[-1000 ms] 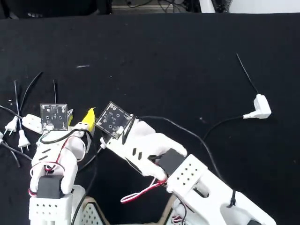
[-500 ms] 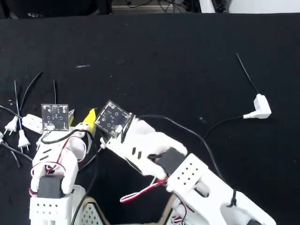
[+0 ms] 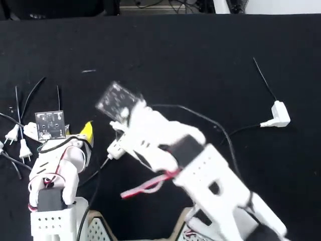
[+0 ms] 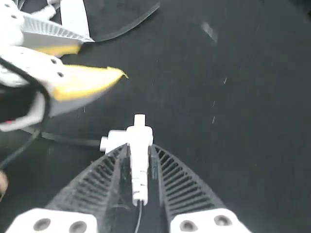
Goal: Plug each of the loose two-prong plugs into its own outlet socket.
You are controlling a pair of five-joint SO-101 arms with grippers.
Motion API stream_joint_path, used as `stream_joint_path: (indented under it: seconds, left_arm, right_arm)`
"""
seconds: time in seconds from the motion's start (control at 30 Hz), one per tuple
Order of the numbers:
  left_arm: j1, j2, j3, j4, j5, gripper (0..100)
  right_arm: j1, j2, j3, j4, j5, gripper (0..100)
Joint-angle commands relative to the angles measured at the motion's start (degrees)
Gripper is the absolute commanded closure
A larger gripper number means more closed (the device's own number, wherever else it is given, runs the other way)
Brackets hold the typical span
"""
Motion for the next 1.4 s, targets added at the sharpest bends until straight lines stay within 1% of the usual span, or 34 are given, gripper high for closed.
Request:
stream_joint_path:
  seconds: [0.0, 0.07, 0.17, 0.33, 0.47, 0.57, 0.7, 0.8, 0.97, 1.13, 1.37]
  left_arm:
    - [-0.48, -0.26, -5.05, 5.1, -6.24, 80]
    - [-1.71, -0.26, -4.97, 8.09, -10.73, 80]
    - [-4.0, -0.26, -3.47, 11.08, -14.59, 80]
    - [-7.96, -0.26, 1.01, 11.78, -18.64, 80]
    - [-11.38, -0.26, 3.47, 11.87, -23.47, 80]
    - [-13.67, -0.26, 5.32, 11.87, -24.7, 80]
    - [-14.2, -0.26, 7.87, 11.43, -24.7, 80]
    - [-14.2, -0.26, 9.63, 11.43, -24.7, 80]
    - [-14.37, -0.26, 12.7, 11.34, -24.79, 80]
    - [-16.75, -0.35, 12.62, 11.25, -24.79, 80]
    - [-16.75, -0.35, 12.79, 11.34, -24.79, 80]
  right_arm:
    - [1.14, 10.07, -10.68, 6.68, -2.55, 98.8]
    - [1.14, 15.16, -14.11, 9.23, -2.64, 98.8]
    - [1.23, 22.46, -18.77, 11.6, -2.64, 98.8]
    - [1.49, 35.21, -28.26, 16.35, -2.55, 98.8]
    - [4.4, 46.37, -39.6, 22.24, -0.97, 98.8]
    - [6.42, 54.02, -49.27, 27.96, -0.7, 98.8]
    - [6.51, 62.37, -60.09, 34.02, 2.64, 98.8]
    - [6.51, 66.86, -65.27, 34.99, 2.64, 98.8]
    - [5.71, 69.49, -66.77, 34.99, 2.37, 98.8]
    - [5.45, 69.41, -66.59, 35.25, 2.29, 98.8]
    - [5.45, 69.32, -62.9, 35.25, 2.29, 98.8]
